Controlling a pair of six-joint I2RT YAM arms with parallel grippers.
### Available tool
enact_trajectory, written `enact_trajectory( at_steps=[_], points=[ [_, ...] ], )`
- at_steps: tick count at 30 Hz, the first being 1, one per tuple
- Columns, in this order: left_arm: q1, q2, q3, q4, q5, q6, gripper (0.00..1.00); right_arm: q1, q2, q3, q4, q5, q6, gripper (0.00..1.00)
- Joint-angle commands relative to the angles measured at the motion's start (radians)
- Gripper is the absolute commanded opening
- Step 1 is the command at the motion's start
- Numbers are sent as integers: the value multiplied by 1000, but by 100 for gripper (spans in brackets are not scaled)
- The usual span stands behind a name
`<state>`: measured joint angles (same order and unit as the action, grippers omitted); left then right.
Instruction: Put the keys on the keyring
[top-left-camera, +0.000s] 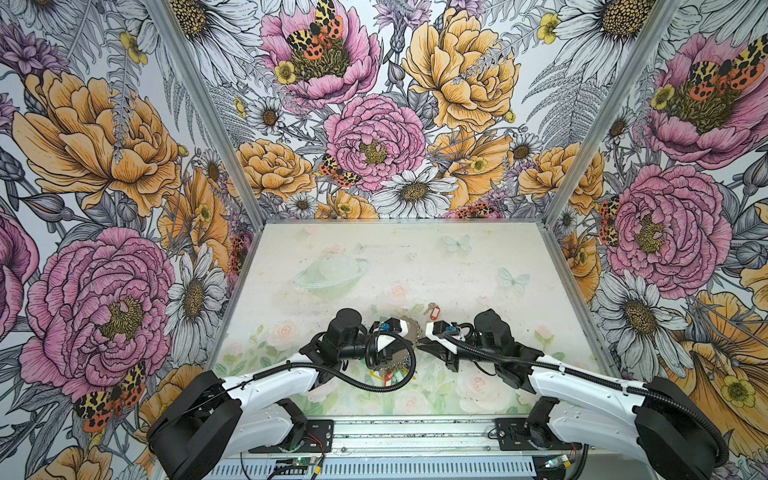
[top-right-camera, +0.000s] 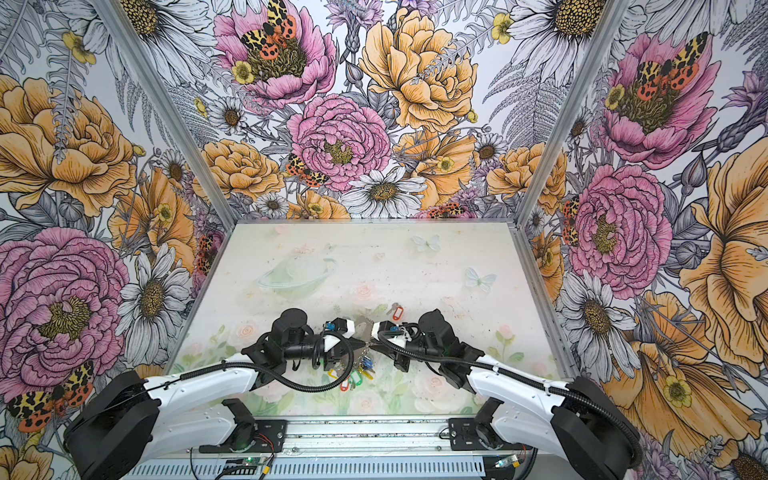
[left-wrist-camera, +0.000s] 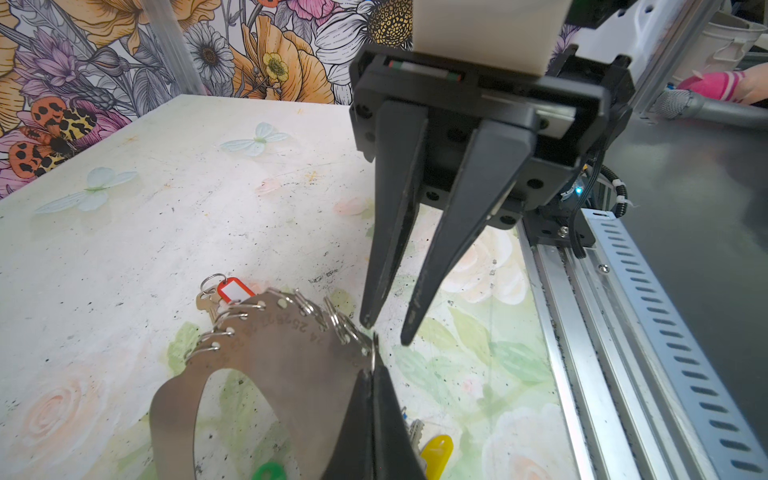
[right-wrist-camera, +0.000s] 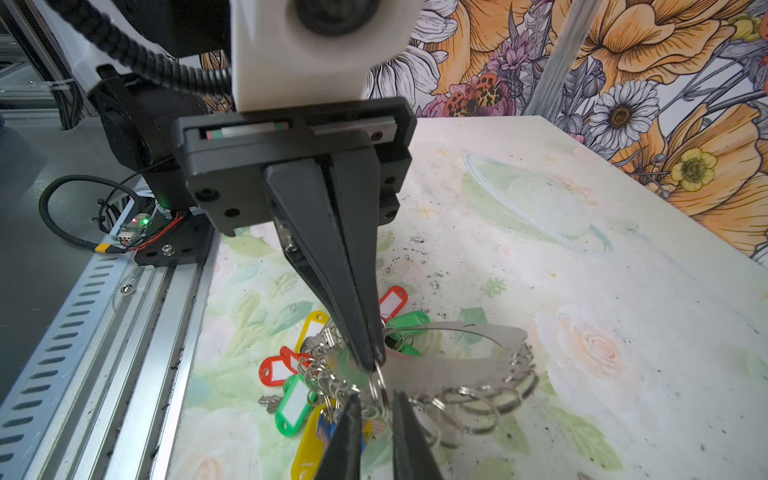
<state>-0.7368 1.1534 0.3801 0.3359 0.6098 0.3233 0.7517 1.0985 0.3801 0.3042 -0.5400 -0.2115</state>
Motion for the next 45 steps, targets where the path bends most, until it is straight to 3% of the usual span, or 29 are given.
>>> enact_trajectory(
  at_steps=[1, 17, 23, 29, 33, 35, 45],
  points=[
    [-9, -17, 28, 7, 16, 16, 0, 7, 17, 33, 43, -8, -11, 17],
    [-13, -23, 29, 8, 6, 19, 0, 20, 64, 50, 46, -19, -13, 9],
    [-14, -30, 22, 19, -15, 14, 0, 23, 78, 55, 45, -25, -12, 0],
    [-5, -52, 0, 45, -39, 3, 2, 16, 70, 43, 70, -4, 16, 0],
    [31, -67, -32, 100, -15, -35, 16, -5, 63, -12, 197, -12, 69, 0],
    [54, -61, -45, 134, 10, -56, 18, -13, 65, -47, 285, -28, 97, 0],
    [72, -10, -38, 142, 109, -60, 15, -21, 132, -131, 587, -54, 166, 0]
  ],
)
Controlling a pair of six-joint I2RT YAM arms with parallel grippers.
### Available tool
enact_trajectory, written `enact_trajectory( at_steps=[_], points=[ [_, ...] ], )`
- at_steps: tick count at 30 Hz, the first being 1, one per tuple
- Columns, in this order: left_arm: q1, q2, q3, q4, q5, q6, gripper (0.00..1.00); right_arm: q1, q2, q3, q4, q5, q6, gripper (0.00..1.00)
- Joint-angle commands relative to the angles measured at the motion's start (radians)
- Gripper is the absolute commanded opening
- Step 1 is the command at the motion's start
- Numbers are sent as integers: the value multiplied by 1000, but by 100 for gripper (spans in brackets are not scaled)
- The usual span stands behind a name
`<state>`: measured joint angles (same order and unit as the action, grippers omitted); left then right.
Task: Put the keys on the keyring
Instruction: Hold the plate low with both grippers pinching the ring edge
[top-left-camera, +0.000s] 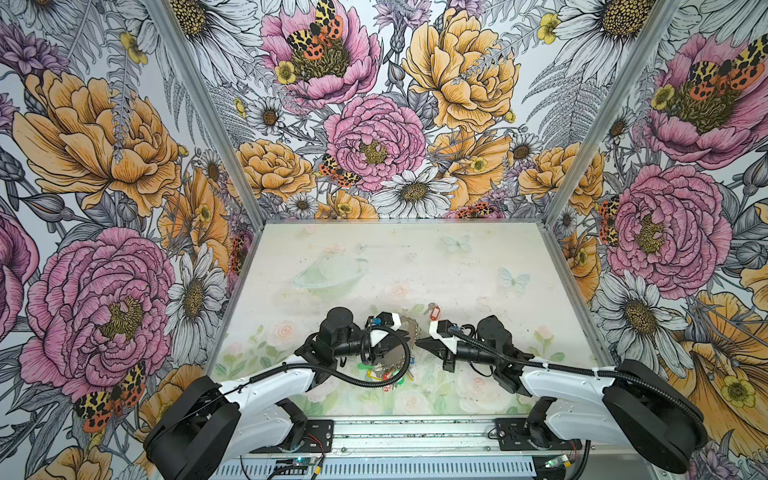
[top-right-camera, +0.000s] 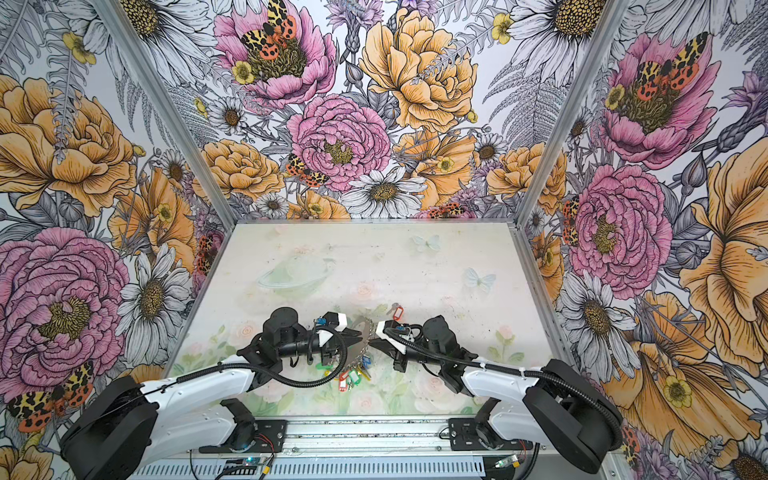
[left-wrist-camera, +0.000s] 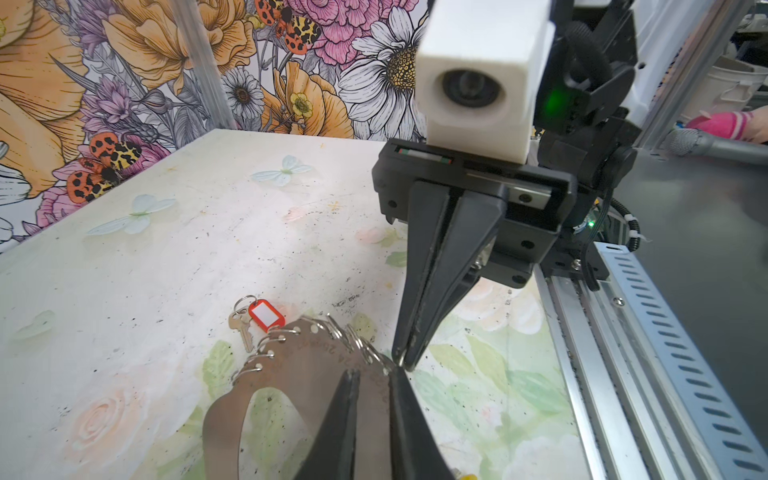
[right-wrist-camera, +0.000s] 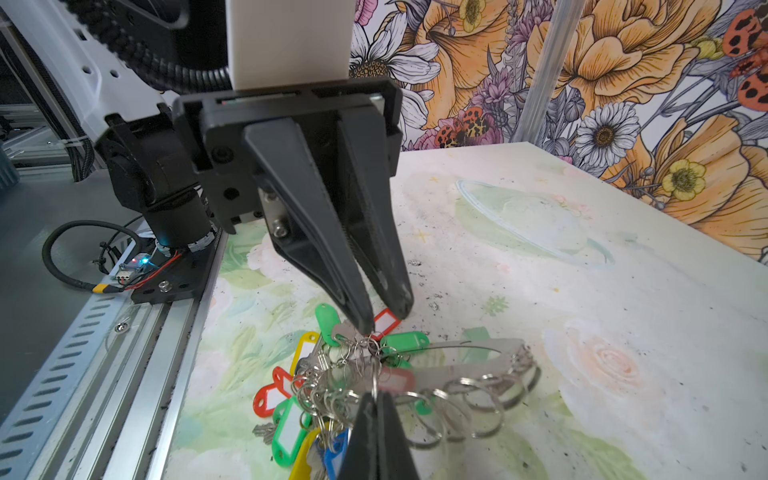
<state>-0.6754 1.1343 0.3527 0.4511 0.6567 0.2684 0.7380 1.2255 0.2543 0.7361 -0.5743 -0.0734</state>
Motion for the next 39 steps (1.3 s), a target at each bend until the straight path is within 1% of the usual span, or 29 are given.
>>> enact_trajectory(
  at_steps=[1, 5, 7, 11, 14, 21, 24, 30, 32, 34, 36, 39],
  points=[
    [13, 11, -11, 26, 73, -3, 15, -8, 6, -6, 157, -15, 26, 0],
    [17, 20, -11, 18, 93, 7, 14, -9, 9, -17, 189, -3, 30, 0],
    [20, 28, -11, 15, 98, 20, 16, -12, 12, -28, 217, -2, 38, 0],
    [16, 39, -8, 15, 101, 25, 19, -13, 28, -31, 238, -23, 44, 0],
    [15, 45, -4, 15, 101, 25, 18, -12, 48, -33, 271, -35, 52, 0],
    [13, 51, 3, 15, 106, 19, 11, -11, 81, -27, 309, -55, 63, 0],
    [13, 63, 8, 14, 116, 14, 6, -11, 88, -26, 319, -56, 67, 0],
    [11, 58, 17, -4, 93, 14, 0, -9, 86, -26, 304, -44, 62, 0],
    [11, 46, 19, -17, 69, 14, 0, -9, 71, -22, 266, -37, 53, 0],
    [10, 30, 24, -37, 38, 21, 0, -10, 35, -14, 185, -25, 29, 8],
    [8, 9, 23, -60, -4, 33, 0, -9, -36, 2, 43, -9, -19, 16],
    [-6, -16, 28, -97, -57, 64, 0, -11, -154, 43, -222, 30, -114, 21]
  ],
)
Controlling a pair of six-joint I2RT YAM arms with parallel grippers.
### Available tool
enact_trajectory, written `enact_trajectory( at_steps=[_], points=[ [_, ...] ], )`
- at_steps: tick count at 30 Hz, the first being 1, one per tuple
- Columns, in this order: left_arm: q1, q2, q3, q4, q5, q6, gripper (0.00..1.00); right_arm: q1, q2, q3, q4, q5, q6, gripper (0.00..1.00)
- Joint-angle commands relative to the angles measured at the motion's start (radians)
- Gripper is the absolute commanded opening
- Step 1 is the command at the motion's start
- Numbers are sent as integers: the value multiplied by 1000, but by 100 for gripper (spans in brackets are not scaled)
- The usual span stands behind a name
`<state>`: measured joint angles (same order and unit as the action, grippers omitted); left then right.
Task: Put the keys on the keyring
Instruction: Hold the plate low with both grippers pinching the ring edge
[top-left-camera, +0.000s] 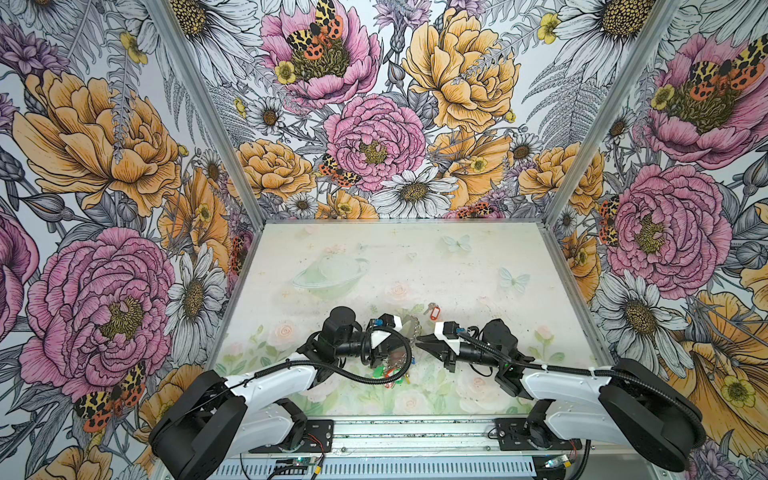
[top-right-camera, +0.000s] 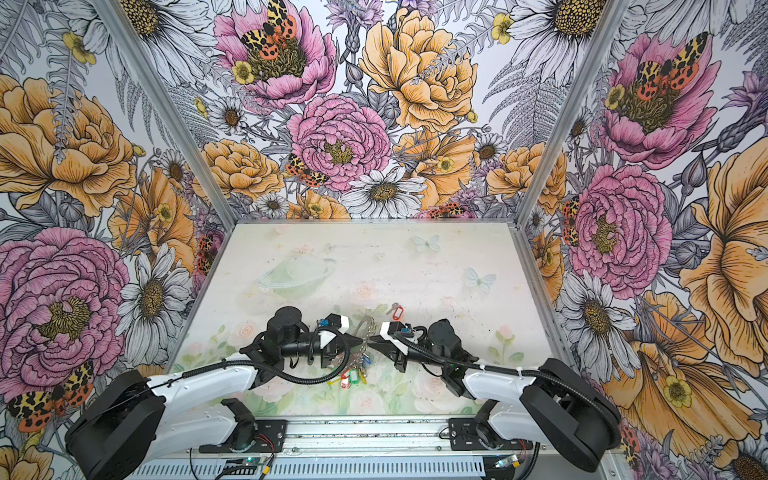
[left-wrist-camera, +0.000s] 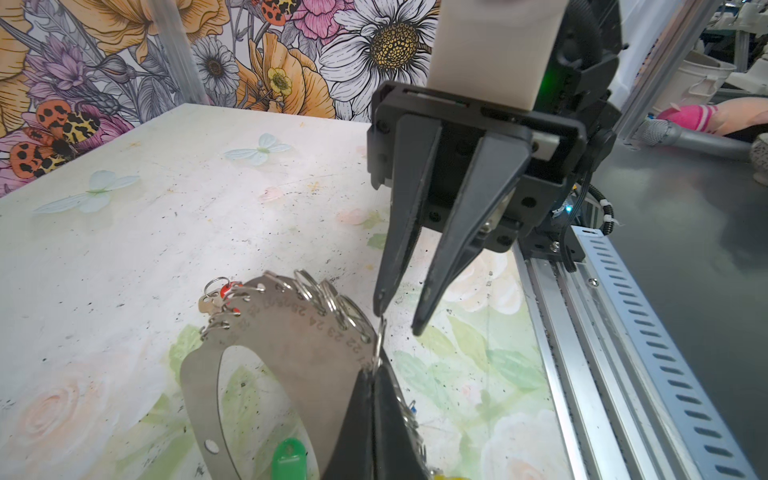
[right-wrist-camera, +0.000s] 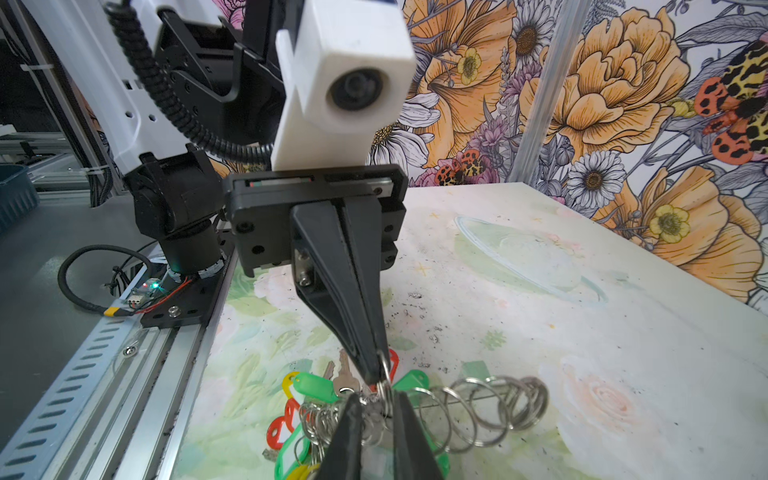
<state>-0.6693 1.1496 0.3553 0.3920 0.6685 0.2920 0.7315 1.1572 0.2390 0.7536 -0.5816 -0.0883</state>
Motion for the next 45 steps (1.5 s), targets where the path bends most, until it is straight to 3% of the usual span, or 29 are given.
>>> enact_trajectory(
  at_steps=[1, 12, 33, 45],
  points=[
    [-17, -34, 28, -50, -78, 51, 0, -4, -114, 72, -301, 46, -122, 21],
    [-84, -46, 62, -147, -126, 116, 0, 3, -129, 167, -472, 12, -174, 18],
    [-92, -41, 67, -150, -115, 117, 0, 50, -13, 197, -429, 31, -175, 15],
    [-93, -53, 63, -146, -136, 115, 0, 56, 13, 199, -436, 36, -176, 6]
  ],
)
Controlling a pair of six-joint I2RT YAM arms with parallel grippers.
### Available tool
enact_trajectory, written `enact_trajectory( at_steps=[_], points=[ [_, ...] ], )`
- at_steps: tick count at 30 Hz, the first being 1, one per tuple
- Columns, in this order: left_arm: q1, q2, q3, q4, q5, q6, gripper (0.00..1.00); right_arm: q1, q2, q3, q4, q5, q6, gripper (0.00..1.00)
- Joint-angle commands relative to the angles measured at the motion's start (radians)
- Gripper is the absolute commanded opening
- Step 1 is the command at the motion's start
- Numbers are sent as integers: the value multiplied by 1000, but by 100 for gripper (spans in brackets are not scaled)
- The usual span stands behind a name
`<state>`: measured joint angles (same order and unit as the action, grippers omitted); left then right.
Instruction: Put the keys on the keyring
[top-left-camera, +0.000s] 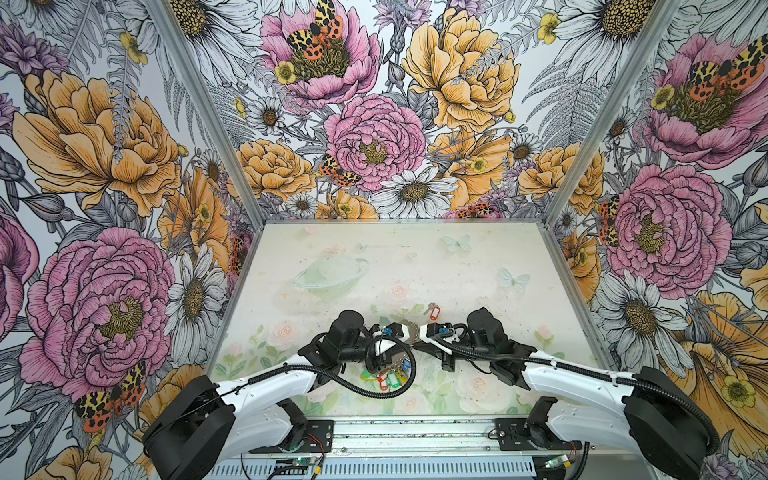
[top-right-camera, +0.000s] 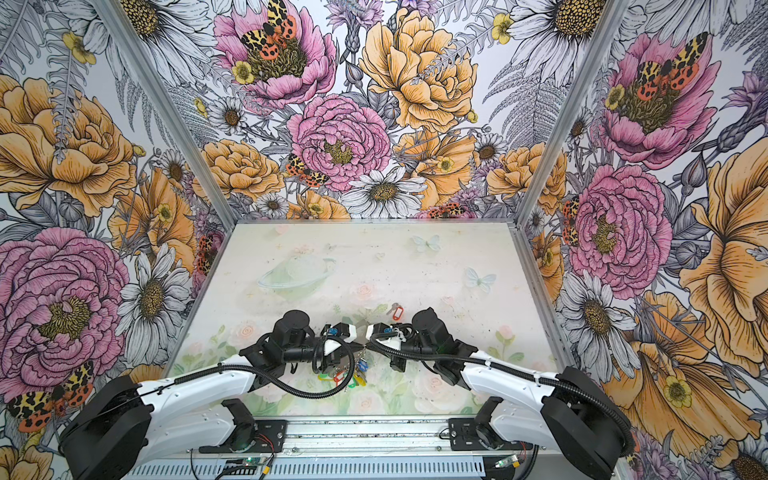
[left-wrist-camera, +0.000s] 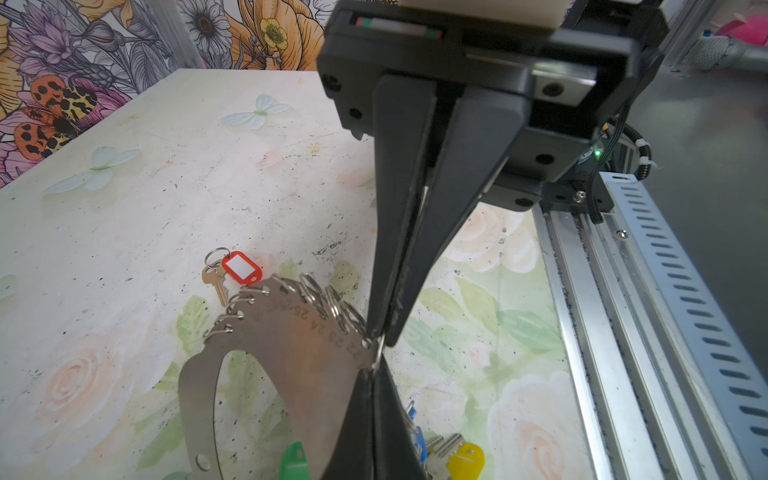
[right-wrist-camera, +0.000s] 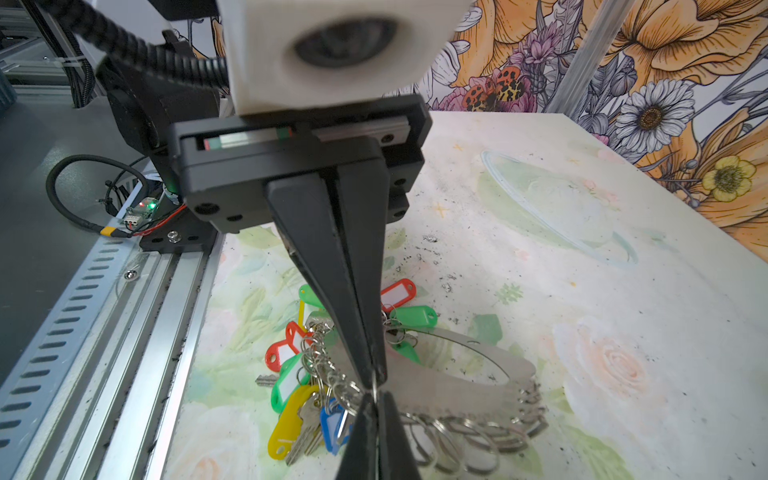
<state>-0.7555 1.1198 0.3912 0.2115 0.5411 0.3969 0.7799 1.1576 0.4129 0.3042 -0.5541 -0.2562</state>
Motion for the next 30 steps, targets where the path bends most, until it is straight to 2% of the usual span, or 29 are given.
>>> enact_trajectory(
  at_steps=[1, 4, 8, 10, 13, 15, 19, 25, 30],
  points=[
    [-7, -25, 26, 37, -12, 10, 0, 8, 13, 24, 13, 9, -8, 5],
    [-6, -29, 22, 45, -28, 4, 0, 7, 15, 24, 15, 11, -4, 0],
    [-6, -35, 13, 59, -60, -8, 1, 7, 14, 8, 71, 29, 32, 0],
    [-2, -43, 4, 63, -75, -10, 9, 6, 14, -13, 129, 34, 58, 0],
    [9, -49, -5, 73, -71, -13, 15, -2, 20, -50, 230, 39, 102, 0],
    [22, -45, -14, 94, -56, -20, 19, -7, 26, -84, 314, 35, 133, 0],
    [46, -27, -17, 111, 5, -35, 20, -16, 49, -130, 453, 20, 176, 0],
    [81, -10, -31, 149, 114, -53, 20, -24, 76, -162, 564, 22, 195, 0],
    [82, 24, -27, 152, 150, -44, 20, -33, 91, -183, 638, 7, 217, 0]
  ],
)
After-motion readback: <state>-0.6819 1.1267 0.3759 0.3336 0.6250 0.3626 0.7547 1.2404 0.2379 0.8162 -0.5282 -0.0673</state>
